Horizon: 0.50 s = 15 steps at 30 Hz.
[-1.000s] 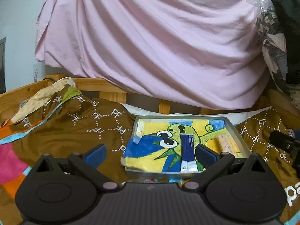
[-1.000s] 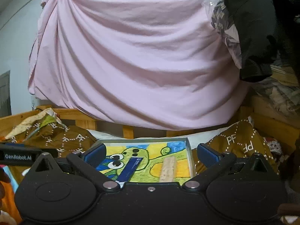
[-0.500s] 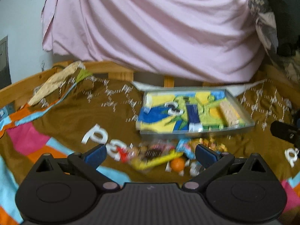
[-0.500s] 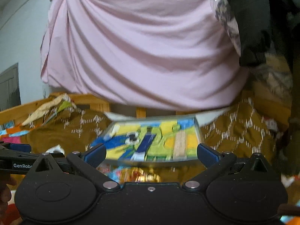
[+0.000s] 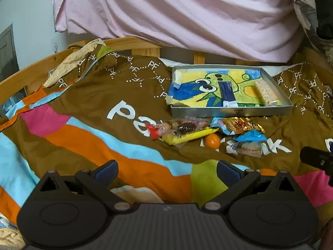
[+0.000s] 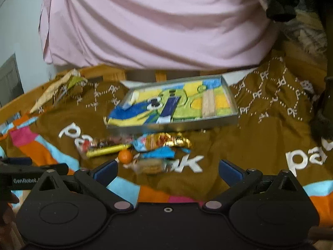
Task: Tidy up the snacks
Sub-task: 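Withdraw both tools from the tray back over the remaining snacks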
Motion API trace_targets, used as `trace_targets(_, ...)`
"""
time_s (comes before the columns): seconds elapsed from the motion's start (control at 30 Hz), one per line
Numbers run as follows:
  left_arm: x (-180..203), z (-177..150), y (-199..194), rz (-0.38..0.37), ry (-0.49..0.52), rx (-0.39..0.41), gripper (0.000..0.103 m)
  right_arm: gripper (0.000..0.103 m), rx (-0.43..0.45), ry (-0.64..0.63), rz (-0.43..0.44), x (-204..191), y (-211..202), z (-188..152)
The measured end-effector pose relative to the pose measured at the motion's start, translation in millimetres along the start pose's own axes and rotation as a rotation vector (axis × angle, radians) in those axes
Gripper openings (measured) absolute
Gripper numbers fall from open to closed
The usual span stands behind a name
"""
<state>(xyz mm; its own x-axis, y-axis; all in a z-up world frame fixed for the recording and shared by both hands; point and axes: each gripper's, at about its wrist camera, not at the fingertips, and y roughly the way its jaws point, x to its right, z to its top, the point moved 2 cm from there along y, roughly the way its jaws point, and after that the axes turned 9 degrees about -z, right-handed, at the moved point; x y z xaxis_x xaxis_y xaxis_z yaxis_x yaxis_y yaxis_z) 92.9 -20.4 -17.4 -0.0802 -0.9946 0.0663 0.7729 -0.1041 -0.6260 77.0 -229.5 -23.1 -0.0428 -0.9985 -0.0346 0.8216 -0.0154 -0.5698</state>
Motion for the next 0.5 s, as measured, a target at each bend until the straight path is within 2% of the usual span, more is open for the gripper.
trace_targets(0.5, 0.2, -3.5, 0.3, 0.034, 0.001, -0.021, 0.103, 0.102, -0.039, -0.007, -0.005, -0.8, 5.8, -5.0)
